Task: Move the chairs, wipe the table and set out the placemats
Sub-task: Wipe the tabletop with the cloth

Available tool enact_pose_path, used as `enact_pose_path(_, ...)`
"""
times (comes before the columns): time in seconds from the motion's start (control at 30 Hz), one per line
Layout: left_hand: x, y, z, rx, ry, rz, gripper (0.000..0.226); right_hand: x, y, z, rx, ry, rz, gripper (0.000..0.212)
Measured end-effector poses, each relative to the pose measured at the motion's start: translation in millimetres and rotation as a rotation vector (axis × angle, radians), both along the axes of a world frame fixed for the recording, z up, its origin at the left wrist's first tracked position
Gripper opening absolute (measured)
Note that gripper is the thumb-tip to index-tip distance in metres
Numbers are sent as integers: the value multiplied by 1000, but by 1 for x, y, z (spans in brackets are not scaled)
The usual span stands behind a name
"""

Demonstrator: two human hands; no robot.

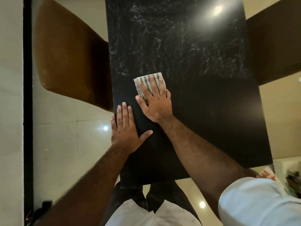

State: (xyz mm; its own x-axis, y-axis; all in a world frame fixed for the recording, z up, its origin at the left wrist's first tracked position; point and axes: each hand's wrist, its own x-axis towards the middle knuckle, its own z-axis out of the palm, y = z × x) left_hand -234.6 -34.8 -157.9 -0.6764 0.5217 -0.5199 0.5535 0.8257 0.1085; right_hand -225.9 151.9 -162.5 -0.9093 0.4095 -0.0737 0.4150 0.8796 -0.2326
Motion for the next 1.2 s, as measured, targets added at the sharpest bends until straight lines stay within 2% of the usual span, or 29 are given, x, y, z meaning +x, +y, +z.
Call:
enact_pose_path(0.23, 5, 30, 1, -2, 102, 20, 131, 42, 71, -2, 25, 15, -100, 69)
enact_pose_path(0.4, 3, 85, 0, 35, 113, -46, 125, 63, 114, -1, -4, 4, -153, 68)
enact_pose_path(0.63, 5, 147, 0, 31, 86, -46, 129, 100, 186, -2, 1, -20, -249, 69)
enact_pose_path(1.0, 6, 156, -2, 24, 115, -37, 130, 189, 327, 3, 8, -88, -518, 75)
enact_pose_path(1.2, 7, 156, -3, 25, 120, -33, 130, 200, 333, 1, 1, -114, -650, 79)
